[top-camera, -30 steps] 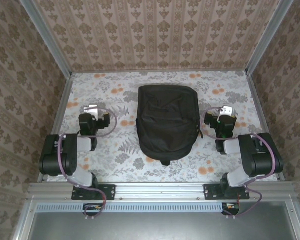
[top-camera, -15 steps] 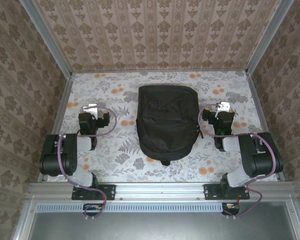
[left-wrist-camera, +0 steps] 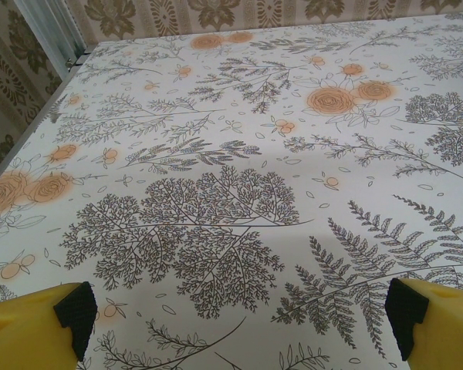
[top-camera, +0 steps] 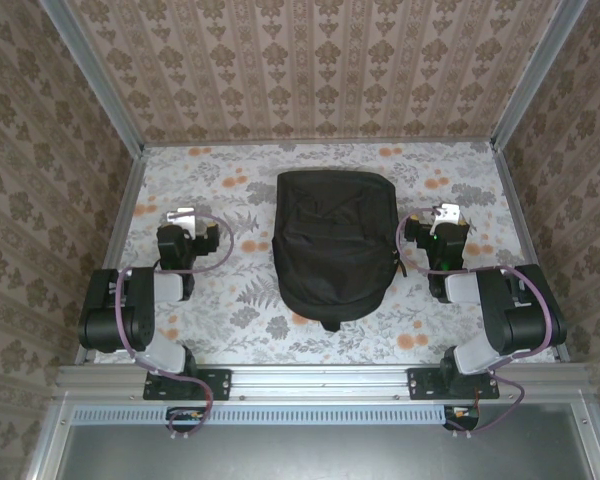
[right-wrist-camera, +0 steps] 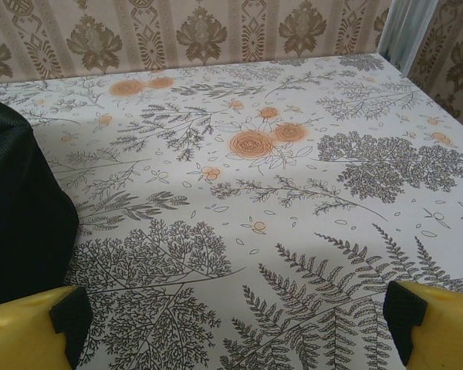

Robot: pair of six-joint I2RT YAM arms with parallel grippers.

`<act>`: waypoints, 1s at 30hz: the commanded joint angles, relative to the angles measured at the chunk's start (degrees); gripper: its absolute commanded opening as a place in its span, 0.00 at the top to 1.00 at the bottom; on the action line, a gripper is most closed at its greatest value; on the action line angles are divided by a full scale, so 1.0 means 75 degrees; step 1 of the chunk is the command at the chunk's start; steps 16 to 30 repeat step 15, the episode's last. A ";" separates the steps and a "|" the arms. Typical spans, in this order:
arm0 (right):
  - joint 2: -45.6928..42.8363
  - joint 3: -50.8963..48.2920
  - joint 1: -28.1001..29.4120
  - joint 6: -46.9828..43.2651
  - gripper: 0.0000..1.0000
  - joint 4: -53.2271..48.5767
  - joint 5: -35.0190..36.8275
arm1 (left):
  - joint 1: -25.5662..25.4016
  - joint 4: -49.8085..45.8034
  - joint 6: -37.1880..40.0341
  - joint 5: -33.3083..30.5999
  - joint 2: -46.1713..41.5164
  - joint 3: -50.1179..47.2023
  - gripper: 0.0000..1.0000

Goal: Pack the student bag

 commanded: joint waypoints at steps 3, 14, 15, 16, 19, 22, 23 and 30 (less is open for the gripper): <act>0.0019 0.0014 0.0044 -0.0038 0.00 0.0052 0.0075 | -0.0001 0.0032 0.0161 -0.0064 -0.0031 0.0070 0.00; 0.0022 0.0017 0.0044 -0.0033 0.00 0.0048 0.0076 | 0.0012 0.0019 0.0145 -0.0038 -0.0036 0.0082 0.00; 0.0028 0.0015 0.0044 -0.0033 0.00 0.0052 0.0070 | 0.0015 0.0033 0.0160 -0.0038 -0.0026 0.0078 0.00; 0.0028 0.0015 0.0044 -0.0033 0.00 0.0052 0.0070 | 0.0015 0.0033 0.0160 -0.0038 -0.0026 0.0078 0.00; 0.0028 0.0015 0.0044 -0.0033 0.00 0.0052 0.0070 | 0.0015 0.0033 0.0160 -0.0038 -0.0026 0.0078 0.00; 0.0028 0.0015 0.0044 -0.0033 0.00 0.0052 0.0070 | 0.0015 0.0033 0.0160 -0.0038 -0.0026 0.0078 0.00; 0.0028 0.0015 0.0044 -0.0033 0.00 0.0052 0.0070 | 0.0015 0.0033 0.0160 -0.0038 -0.0026 0.0078 0.00; 0.0028 0.0015 0.0044 -0.0033 0.00 0.0052 0.0070 | 0.0015 0.0033 0.0160 -0.0038 -0.0026 0.0078 0.00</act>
